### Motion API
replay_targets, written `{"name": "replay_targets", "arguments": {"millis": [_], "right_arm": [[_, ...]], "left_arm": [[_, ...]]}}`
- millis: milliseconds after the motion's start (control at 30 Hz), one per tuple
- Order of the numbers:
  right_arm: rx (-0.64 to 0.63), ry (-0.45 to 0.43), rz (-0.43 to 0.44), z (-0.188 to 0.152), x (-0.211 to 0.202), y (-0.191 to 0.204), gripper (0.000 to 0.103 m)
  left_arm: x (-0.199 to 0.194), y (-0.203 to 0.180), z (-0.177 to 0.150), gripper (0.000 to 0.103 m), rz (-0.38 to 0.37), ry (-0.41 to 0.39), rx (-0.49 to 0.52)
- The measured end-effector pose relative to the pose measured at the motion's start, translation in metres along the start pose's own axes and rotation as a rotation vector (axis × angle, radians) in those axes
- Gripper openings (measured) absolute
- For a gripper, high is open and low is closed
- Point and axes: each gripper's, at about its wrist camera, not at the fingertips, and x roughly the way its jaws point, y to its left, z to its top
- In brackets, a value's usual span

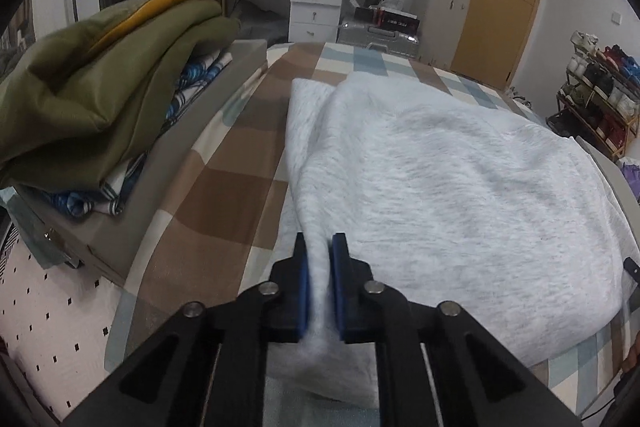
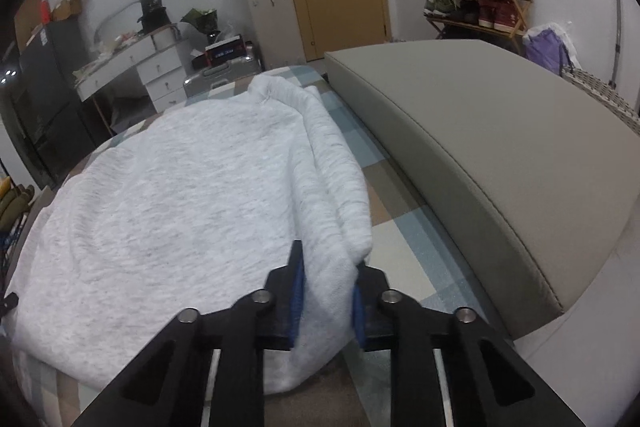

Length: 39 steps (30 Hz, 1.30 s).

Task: Fold large clothes
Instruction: 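Grasp the sweatshirt side edge with both tools and fold it inward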

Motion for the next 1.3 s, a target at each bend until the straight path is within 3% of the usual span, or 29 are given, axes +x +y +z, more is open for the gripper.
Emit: {"name": "replay_targets", "arguments": {"millis": [100, 167, 333, 400, 433, 467, 500, 567, 633, 700, 867, 1000, 1100, 1167, 1300], "right_arm": [[0.020, -0.035, 0.045, 0.001, -0.012, -0.005, 0.011], [0.059, -0.004, 0.076, -0.004, -0.010, -0.015, 0.010], [0.044, 0.032, 0.046, -0.023, -0.006, -0.020, 0.011], [0.004, 0.033, 0.024, -0.021, -0.008, -0.013, 0.015], [0.011, 0.025, 0.028, -0.020, -0.010, -0.013, 0.024], [0.026, 0.031, 0.032, -0.017, -0.010, -0.016, 0.026], [0.044, 0.036, 0.038, -0.013, -0.011, -0.017, 0.026], [0.078, 0.035, 0.045, -0.008, -0.013, -0.023, 0.036], [0.086, 0.036, 0.045, -0.003, -0.014, -0.026, 0.040], [0.075, 0.025, 0.036, 0.000, -0.016, -0.024, 0.041], [0.010, 0.010, 0.026, 0.018, -0.012, -0.005, 0.055], [-0.036, 0.000, 0.033, 0.028, -0.004, 0.011, 0.061], [-0.099, 0.011, -0.011, 0.033, 0.007, 0.022, 0.064], [-0.126, 0.040, -0.054, 0.036, 0.021, 0.027, 0.066], [-0.093, 0.131, -0.058, 0.038, 0.046, 0.022, 0.065]], "left_arm": [[-0.008, 0.010, 0.003, 0.002, -0.001, -0.030, -0.019], [-0.005, 0.023, 0.003, 0.002, 0.003, -0.014, -0.046], [0.000, 0.040, -0.007, 0.002, 0.026, 0.022, -0.076], [-0.006, 0.036, -0.007, 0.002, 0.018, 0.008, -0.056], [-0.008, 0.035, -0.006, 0.002, 0.005, 0.002, -0.055], [-0.010, 0.036, -0.005, 0.003, -0.008, 0.000, -0.058], [-0.012, 0.037, -0.003, 0.005, -0.018, 0.000, -0.071], [-0.014, 0.041, 0.002, 0.020, -0.032, 0.014, -0.099], [-0.015, 0.043, 0.008, 0.045, -0.055, 0.015, -0.123], [-0.014, 0.040, 0.016, 0.046, -0.073, -0.011, -0.115], [0.015, 0.014, 0.044, 0.046, -0.043, 0.006, 0.003], [0.050, -0.001, 0.059, 0.046, -0.048, 0.075, 0.038], [0.066, -0.009, 0.058, 0.039, -0.039, 0.102, 0.068], [0.074, -0.010, 0.055, 0.006, -0.016, 0.114, 0.084], [0.059, 0.002, 0.054, 0.001, -0.082, 0.062, 0.007]]}}
